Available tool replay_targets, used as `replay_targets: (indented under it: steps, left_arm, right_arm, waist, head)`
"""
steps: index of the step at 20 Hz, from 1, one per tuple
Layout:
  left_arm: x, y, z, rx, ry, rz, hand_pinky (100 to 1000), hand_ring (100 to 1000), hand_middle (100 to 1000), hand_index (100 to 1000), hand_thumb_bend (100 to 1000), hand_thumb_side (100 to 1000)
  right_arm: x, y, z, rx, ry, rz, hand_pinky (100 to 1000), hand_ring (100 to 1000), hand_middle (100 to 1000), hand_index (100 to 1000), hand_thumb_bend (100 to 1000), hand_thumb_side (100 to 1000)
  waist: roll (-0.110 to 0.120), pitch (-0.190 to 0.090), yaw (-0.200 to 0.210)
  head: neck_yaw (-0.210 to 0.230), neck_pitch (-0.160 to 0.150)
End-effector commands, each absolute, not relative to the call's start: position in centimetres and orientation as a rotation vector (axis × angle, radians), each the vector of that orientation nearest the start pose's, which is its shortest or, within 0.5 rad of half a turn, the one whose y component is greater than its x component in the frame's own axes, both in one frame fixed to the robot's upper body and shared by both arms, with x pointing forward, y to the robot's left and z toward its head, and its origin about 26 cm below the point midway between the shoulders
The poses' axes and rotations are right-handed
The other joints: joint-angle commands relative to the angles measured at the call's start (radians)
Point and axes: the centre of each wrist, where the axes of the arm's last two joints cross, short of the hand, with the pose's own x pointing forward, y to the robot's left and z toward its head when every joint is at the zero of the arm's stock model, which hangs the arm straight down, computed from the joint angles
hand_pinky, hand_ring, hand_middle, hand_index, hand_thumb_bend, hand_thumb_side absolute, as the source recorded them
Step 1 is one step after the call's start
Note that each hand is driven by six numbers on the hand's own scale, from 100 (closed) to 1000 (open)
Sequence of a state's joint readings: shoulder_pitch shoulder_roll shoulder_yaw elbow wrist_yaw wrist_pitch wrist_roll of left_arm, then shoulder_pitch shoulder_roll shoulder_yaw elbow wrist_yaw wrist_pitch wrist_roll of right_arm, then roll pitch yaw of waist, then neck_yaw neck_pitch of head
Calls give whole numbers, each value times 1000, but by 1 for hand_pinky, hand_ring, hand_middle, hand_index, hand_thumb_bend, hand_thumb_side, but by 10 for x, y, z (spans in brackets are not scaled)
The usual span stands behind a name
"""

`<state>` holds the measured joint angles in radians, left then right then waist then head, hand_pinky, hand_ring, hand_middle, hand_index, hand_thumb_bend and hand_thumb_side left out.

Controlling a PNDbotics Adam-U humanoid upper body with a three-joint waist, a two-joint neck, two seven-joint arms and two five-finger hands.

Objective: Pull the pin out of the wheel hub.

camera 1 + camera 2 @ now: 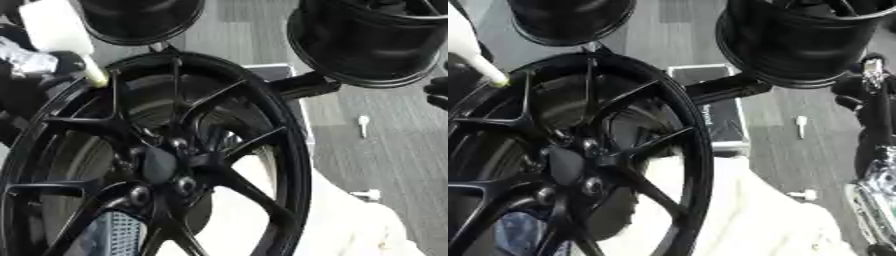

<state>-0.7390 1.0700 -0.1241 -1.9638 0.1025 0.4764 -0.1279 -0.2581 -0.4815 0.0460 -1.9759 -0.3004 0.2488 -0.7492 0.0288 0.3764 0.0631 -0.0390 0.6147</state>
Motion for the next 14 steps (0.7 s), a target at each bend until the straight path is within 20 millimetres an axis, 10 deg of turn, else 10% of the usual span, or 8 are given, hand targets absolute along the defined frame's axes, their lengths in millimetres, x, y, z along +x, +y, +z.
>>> replay_targets:
  steps: [1,7,14]
  left_arm:
    - [280,320,408,886,-1909,-755,495,422,221,430,555,103]
    - [289,386,402,1043,-1716,-404,506,436,238,448,442,100]
    - [292,454,383,1143,-1530,-118,576,498,323,538,535,100]
  right_arm:
    - [294,-287,204,-532,-1985,-383,755,668,546,717,100,799]
    - [291,-296,206,-601,-1989,-423,755,667,546,718,100,806]
    - [294,-293,212,-598,-2015,-425,755,667,547,718,100,788]
  waist:
    - [-2,-26,11]
    - [-15,-32,38]
    - [-28,-33,11]
  head:
    - [-19,5]
    - [-48,10]
    - [-19,3]
